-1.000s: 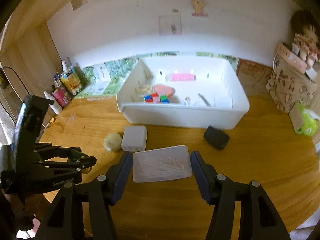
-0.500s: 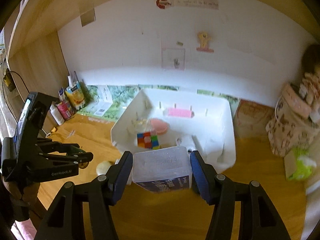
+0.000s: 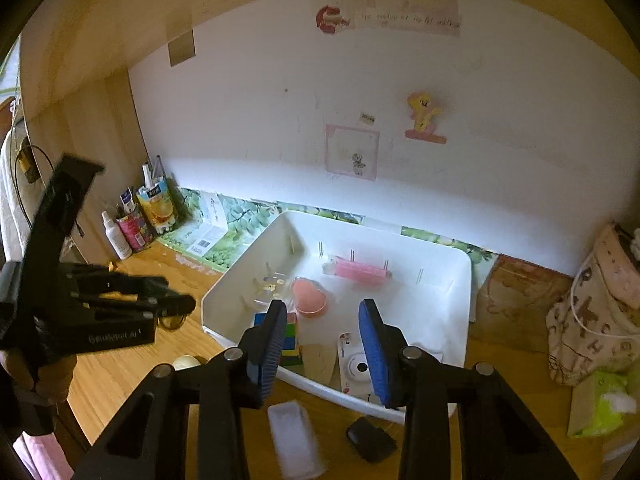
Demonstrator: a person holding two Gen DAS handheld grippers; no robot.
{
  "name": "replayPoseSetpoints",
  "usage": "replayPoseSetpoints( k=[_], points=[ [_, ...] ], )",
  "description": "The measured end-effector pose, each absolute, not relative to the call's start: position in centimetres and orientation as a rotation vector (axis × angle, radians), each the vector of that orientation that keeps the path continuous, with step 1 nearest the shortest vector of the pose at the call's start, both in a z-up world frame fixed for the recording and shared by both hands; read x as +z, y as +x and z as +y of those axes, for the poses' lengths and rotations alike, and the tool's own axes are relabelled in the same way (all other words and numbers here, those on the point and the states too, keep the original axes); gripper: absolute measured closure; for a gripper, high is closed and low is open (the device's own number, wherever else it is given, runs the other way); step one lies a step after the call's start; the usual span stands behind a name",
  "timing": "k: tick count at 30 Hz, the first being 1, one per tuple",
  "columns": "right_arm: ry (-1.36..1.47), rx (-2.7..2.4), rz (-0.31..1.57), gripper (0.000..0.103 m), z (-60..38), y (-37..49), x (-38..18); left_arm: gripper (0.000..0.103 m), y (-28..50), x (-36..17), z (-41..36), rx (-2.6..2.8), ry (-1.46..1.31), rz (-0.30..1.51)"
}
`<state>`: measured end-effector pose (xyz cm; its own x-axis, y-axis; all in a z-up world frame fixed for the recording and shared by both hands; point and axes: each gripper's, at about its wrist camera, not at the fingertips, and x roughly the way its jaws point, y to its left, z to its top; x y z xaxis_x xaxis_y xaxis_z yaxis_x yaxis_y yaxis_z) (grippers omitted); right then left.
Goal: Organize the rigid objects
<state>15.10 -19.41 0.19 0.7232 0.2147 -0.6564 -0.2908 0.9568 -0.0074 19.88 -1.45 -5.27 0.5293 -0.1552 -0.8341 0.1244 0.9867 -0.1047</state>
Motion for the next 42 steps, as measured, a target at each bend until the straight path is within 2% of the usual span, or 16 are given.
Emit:
replayPoseSetpoints(
  k=[10, 26, 27, 29, 32, 34, 42],
  points=[
    [-0.074, 0.349, 0.765, 0.066, -21.0, 18.3, -2.3, 0.056, 22.3, -5.5, -3.4, -0.167, -0.080, 0.918],
    [0.005, 0.321, 0.798, 0.065, -23.4, 19.8, -4.3, 0.055, 23.9, -6.2, -5.3, -0.151, -0.058, 0.887],
    [0.008, 0.318, 0.799, 0.065, -23.4, 19.8, -4.3, 0.054, 23.9, -6.0, -5.2, -0.152, -0.062, 0.884],
    [0.016, 0.315, 0.801, 0.065, -23.5, 19.7, -4.2, 0.044, 23.8, -5.8, -5.0, -0.149, -0.068, 0.880],
    [0.015, 0.310, 0.796, 0.064, -23.4, 19.5, -3.9, 0.038, 23.3, -5.4, -4.6, -0.141, -0.074, 0.864],
    [0.011, 0.310, 0.792, 0.060, -23.3, 19.2, -3.6, 0.034, 23.0, -5.1, -4.3, -0.131, -0.078, 0.857],
    [0.001, 0.295, 0.750, 0.047, -22.7, 17.4, -1.9, 0.030, 20.6, -3.5, -2.8, -0.093, -0.078, 0.796]
  ],
)
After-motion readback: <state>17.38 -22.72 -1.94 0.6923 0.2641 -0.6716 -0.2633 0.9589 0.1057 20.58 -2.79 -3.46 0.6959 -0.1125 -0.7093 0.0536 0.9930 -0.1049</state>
